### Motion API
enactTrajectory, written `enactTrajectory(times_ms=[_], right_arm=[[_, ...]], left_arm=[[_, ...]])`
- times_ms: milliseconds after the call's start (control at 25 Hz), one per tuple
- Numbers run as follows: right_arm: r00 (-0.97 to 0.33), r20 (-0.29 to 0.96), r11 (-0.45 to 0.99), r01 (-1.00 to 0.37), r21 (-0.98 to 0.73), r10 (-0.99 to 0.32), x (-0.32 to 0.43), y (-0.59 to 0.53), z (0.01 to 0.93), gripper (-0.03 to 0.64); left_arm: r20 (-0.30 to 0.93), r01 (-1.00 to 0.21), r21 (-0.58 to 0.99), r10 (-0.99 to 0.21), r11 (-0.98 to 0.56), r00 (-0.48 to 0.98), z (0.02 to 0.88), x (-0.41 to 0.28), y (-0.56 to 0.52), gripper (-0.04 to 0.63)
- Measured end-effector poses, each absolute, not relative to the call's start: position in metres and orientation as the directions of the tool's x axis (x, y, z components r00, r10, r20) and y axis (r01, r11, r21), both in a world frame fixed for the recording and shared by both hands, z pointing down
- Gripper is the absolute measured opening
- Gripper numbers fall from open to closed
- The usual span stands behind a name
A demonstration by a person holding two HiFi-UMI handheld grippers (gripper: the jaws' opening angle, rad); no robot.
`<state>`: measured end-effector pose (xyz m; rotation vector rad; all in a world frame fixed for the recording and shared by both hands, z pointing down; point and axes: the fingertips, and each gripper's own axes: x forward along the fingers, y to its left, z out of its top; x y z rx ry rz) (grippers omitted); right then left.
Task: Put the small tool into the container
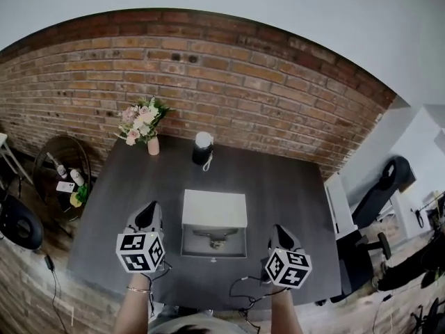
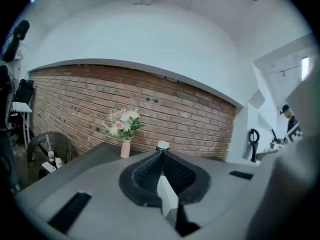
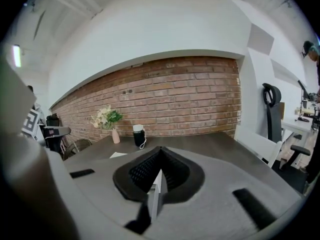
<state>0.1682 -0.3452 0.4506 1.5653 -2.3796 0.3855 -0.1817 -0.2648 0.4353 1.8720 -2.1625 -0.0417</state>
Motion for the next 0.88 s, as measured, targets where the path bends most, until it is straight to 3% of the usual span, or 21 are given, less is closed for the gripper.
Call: enactTrajectory(times_ms=[200, 880], right_arm=[[-0.391, 0.326, 0.389, -0.918, -0.075, -0.861, 0.159, -0.345, 0.438, 0.002], [-0.377, 0.319, 0.363, -0.926, -0.104, -0.870, 0.152, -0.329, 0.436, 0.000]], left_arm=[[0.187, -0.955, 0.173, -0.960, 0.240, -0.207, 0.425, -0.200, -0.258, 0.005], [0.195, -0.969, 0.174, -0.971, 0.177, -0.142, 0.424, -0.208, -0.254, 0.005]])
